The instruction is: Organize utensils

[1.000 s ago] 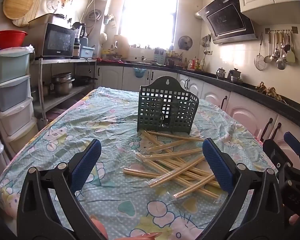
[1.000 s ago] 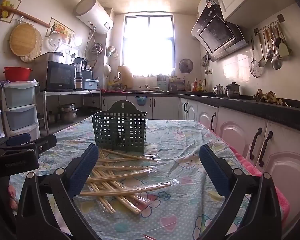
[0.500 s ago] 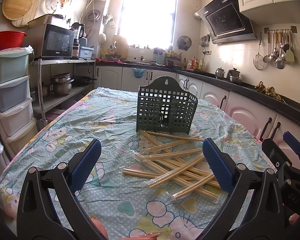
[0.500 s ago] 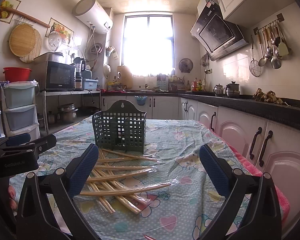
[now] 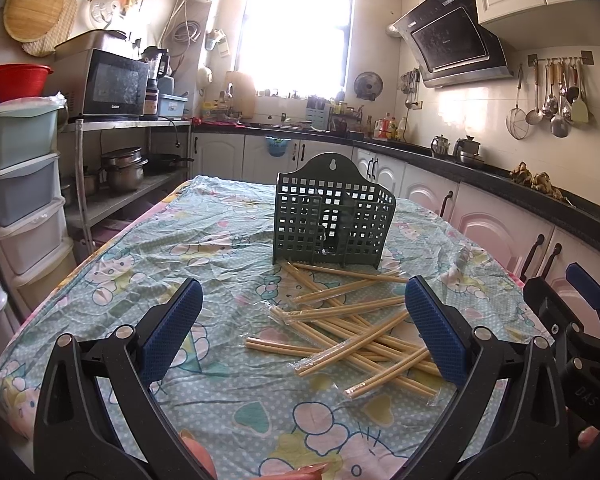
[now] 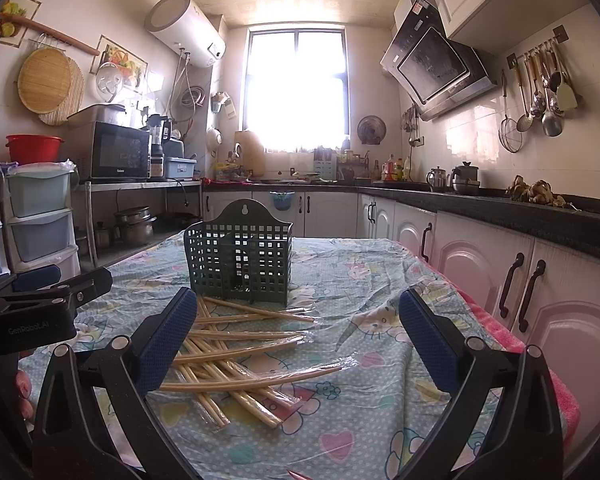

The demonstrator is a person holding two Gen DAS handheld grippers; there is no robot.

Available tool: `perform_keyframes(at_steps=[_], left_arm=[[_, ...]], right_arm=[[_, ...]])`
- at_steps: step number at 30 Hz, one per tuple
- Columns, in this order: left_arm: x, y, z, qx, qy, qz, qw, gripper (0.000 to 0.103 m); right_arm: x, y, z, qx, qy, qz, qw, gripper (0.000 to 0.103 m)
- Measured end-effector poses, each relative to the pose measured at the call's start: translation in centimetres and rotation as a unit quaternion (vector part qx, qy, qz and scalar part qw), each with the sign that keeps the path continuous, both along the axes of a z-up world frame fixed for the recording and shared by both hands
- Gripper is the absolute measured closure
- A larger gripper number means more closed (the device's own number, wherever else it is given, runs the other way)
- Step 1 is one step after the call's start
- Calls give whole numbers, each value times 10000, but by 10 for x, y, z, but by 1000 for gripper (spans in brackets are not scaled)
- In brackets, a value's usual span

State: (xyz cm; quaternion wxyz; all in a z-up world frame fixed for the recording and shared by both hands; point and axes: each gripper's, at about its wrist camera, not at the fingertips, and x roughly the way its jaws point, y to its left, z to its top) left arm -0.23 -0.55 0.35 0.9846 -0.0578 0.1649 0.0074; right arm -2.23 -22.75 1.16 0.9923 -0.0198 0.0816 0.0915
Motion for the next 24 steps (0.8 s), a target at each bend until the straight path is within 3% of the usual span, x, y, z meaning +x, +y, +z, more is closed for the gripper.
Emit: perform_keyframes(at_steps=[20, 24], left_arm=[[12, 13, -7, -92, 380, -113, 9992, 9], [17, 24, -9, -332, 530, -249, 9977, 9]], right_arm=[[8, 10, -12, -118, 268, 250, 9993, 5], [11, 16, -12, -201, 387, 419, 9982, 5]])
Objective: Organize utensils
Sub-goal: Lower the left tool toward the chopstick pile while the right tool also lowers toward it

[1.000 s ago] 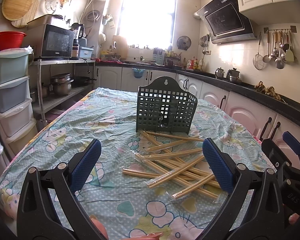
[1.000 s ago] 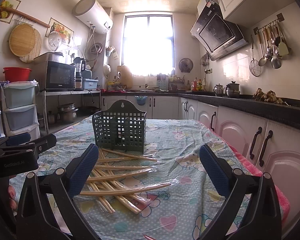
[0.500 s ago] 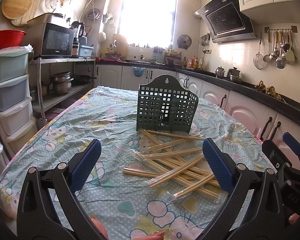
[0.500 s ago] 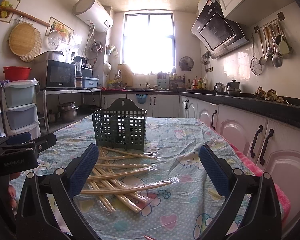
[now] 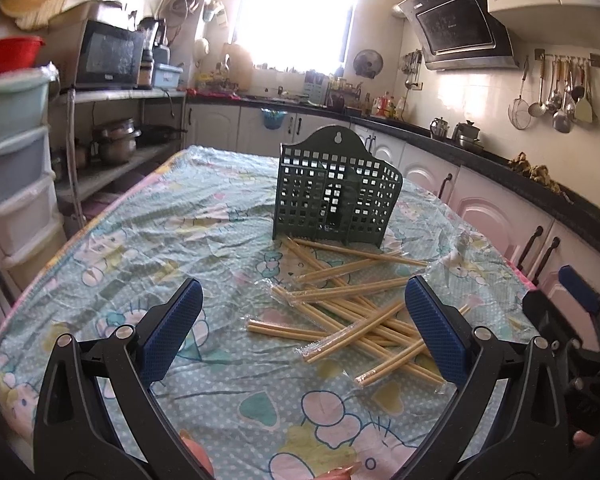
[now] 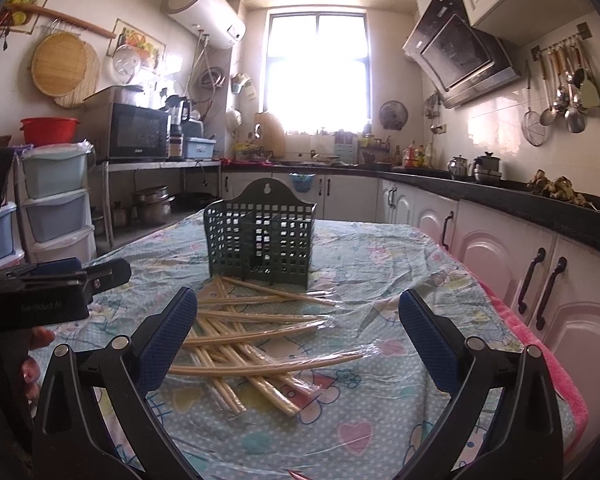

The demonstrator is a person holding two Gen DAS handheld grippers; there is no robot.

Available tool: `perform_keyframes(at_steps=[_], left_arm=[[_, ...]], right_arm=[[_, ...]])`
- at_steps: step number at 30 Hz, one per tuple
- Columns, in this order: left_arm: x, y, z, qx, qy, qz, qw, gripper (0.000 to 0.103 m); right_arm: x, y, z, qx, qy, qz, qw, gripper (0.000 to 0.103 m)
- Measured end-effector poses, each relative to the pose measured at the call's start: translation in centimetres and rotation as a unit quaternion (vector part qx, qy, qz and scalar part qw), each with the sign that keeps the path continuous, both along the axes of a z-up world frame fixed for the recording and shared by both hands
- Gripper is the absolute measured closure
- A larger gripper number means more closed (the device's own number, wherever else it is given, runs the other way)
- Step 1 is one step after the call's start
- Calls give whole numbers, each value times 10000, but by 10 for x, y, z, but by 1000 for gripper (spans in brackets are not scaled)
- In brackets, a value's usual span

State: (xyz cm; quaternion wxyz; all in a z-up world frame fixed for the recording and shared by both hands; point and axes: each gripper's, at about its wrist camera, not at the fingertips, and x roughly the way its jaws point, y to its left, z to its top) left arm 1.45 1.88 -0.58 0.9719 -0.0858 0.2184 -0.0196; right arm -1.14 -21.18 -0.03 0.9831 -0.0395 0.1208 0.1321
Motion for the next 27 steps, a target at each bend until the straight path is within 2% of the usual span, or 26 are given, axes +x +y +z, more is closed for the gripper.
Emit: perform_keyframes(at_steps=[8, 18, 22, 27], left_arm=[[12, 20, 5, -176, 205, 228, 9994, 9], [35, 63, 10, -413, 529, 604, 9959, 9], [45, 71, 10, -604, 692, 450, 9948, 9], [54, 68, 9, -602, 856, 170, 9944, 10]], right_arm=[[10, 11, 3, -158, 182, 246, 9994, 5], [45, 11, 19, -130, 475, 370, 9981, 5], [65, 11, 24, -216, 568, 392, 9974, 5], [95, 10, 28, -291, 871, 477, 9946, 5]])
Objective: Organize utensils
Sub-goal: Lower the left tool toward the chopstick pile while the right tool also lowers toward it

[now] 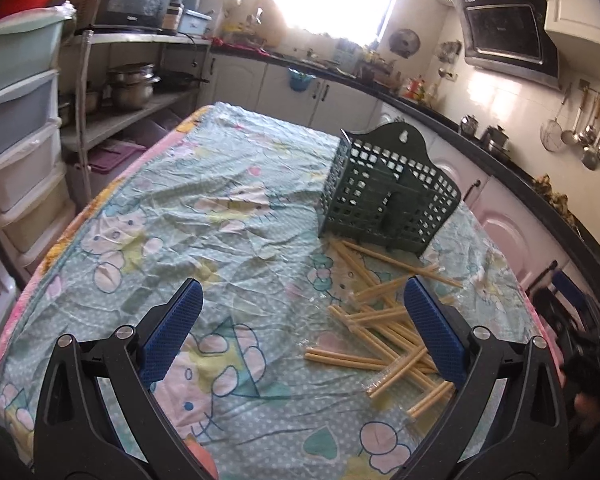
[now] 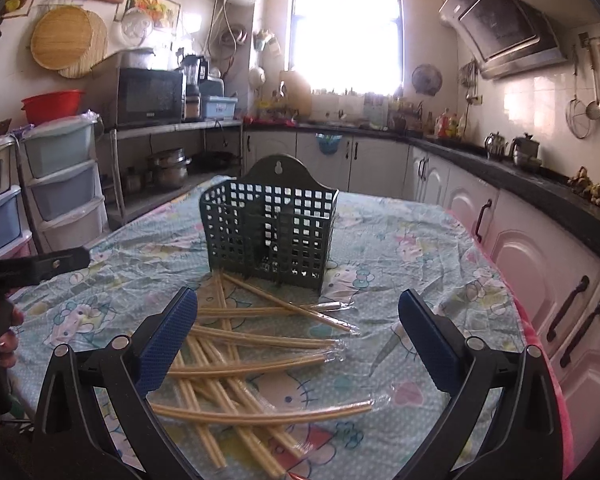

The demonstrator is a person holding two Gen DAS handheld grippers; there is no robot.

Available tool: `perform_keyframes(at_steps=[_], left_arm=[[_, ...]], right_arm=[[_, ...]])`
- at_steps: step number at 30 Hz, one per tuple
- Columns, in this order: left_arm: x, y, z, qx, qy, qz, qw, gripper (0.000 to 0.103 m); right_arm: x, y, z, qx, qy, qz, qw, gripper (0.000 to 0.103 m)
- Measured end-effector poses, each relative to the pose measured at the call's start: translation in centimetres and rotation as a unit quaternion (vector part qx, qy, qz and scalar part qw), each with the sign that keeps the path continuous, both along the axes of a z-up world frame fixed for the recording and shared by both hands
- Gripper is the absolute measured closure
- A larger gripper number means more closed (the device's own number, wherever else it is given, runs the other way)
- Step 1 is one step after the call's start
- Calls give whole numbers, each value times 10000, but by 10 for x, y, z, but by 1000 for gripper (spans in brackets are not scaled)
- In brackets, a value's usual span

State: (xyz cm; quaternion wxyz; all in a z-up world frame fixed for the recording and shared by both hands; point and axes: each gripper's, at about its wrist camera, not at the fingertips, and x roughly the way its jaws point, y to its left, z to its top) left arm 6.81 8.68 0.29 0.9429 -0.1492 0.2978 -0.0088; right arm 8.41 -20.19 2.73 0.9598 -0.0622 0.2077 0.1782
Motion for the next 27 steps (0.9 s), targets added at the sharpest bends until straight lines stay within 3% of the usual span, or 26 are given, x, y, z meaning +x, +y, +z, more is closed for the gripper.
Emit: perform_keyframes(at_steps=[7, 11, 19, 24, 27], left_arm=[[14, -6, -22, -267, 619, -380, 9970, 32], [19, -13, -31, -333, 848, -590, 9941, 40], [29, -25, -53, -784, 1440, -901, 9823, 53], [39, -19, -71, -1102, 1852, -744, 9737, 53], [43, -14, -76, -1326, 1879, -653, 9710, 54]], right_arm=[[43, -6, -8, -135, 496, 38, 9987, 7], [69, -13, -20, -330, 872, -9, 9956, 21], [102, -27, -44, -195, 1555, -99, 9876, 37], [111, -28, -52, -160, 1743, -140, 9845, 39], [119, -30, -57, -154, 1910, -153, 9814, 39]])
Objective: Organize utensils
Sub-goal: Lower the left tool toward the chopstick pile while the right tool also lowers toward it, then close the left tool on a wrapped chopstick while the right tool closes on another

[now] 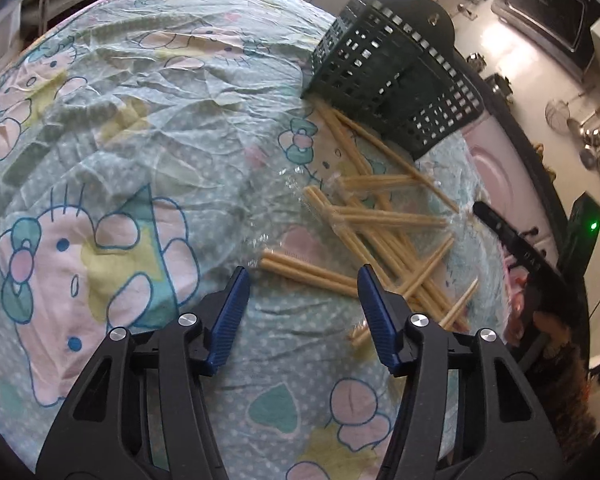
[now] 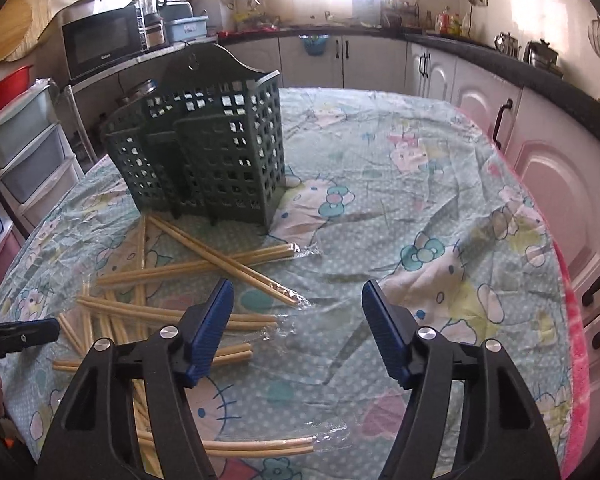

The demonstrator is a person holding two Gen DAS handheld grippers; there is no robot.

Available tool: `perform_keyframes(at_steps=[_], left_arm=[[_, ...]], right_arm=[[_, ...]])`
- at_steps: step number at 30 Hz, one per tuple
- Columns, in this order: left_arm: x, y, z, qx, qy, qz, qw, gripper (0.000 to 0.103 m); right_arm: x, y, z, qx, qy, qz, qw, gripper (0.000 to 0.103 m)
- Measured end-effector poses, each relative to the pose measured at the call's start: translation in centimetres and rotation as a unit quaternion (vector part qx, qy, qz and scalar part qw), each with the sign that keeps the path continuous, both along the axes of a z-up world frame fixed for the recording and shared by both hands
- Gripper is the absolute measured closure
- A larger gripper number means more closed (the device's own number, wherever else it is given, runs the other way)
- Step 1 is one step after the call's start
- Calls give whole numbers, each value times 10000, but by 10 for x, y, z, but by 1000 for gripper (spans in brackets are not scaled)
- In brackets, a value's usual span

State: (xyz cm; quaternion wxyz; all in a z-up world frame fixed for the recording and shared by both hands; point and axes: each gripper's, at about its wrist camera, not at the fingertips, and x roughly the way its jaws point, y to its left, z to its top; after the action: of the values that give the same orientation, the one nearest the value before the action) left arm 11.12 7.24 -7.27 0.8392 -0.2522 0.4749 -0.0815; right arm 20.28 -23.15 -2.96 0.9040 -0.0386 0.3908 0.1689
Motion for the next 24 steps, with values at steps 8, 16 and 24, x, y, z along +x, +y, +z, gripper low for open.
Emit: perform_keyframes(at_steps=[8, 16, 24], left_arm=[[23, 4, 0, -167, 229, 219, 9994, 54], [37, 11, -1, 133, 278, 421, 9986, 82], [41, 19, -4, 73, 233, 457, 9987, 89]], right_arm=[[19, -1, -13, 258, 618, 198, 9976, 44], [27, -1, -22, 404, 801, 485, 9948, 64], [22, 0, -20, 360, 574, 679, 9954, 88]])
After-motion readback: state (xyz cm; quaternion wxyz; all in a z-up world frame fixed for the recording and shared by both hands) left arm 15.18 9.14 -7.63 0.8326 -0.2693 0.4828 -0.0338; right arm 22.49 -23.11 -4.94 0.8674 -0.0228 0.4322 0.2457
